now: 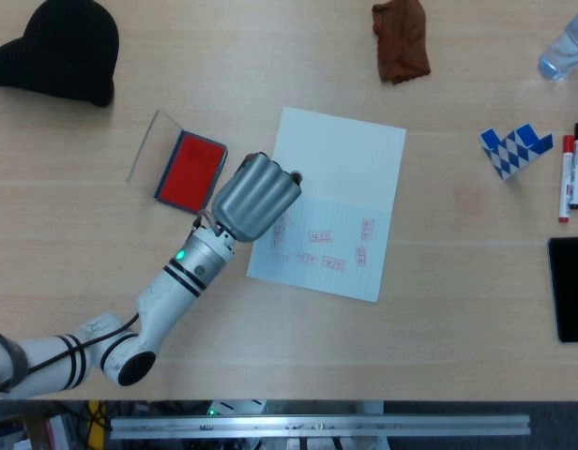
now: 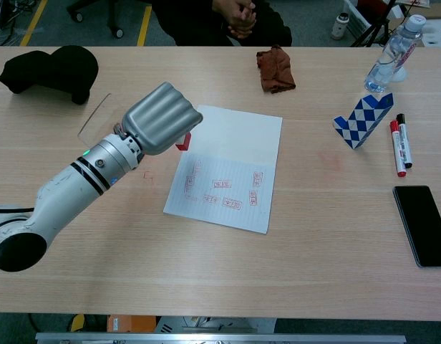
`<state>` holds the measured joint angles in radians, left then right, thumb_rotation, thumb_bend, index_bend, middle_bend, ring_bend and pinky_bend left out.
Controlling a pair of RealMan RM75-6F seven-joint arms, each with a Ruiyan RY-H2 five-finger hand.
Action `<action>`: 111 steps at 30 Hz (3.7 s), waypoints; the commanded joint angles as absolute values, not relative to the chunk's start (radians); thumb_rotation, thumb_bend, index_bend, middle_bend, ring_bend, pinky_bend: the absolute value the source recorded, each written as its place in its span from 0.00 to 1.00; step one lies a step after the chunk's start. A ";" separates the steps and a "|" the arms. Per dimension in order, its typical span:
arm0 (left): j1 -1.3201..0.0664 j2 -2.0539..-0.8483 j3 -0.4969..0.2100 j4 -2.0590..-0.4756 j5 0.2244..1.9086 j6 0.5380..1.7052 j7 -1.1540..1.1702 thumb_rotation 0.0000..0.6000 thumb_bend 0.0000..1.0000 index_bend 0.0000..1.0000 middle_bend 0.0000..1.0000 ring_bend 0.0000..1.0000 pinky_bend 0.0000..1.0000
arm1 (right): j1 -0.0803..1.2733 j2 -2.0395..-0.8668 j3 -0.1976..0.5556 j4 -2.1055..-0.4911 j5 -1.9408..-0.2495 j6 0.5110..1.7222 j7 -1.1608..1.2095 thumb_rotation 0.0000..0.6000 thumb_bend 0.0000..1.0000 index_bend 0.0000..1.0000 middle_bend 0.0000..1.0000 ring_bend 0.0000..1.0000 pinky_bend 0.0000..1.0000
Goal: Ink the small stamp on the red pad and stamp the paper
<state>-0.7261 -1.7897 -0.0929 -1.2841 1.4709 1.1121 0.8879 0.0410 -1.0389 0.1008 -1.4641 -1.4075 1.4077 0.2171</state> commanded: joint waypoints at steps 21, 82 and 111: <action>-0.577 -1.643 0.038 -1.406 1.510 1.209 0.850 1.00 0.34 0.65 0.99 0.99 1.00 | 0.062 -1.029 0.099 -1.508 -1.431 1.409 0.187 1.00 0.26 0.22 0.31 0.31 0.39; -0.487 -1.716 0.032 -1.339 1.438 1.126 0.943 1.00 0.34 0.46 0.95 0.97 1.00 | 0.045 -1.012 0.089 -1.512 -1.428 1.439 0.196 1.00 0.26 0.22 0.31 0.31 0.39; -0.378 -1.352 -0.138 -1.705 1.328 1.332 0.535 1.00 0.28 0.19 0.44 0.44 0.67 | 0.091 -0.980 0.112 -1.520 -1.417 1.384 0.215 1.00 0.26 0.22 0.31 0.29 0.36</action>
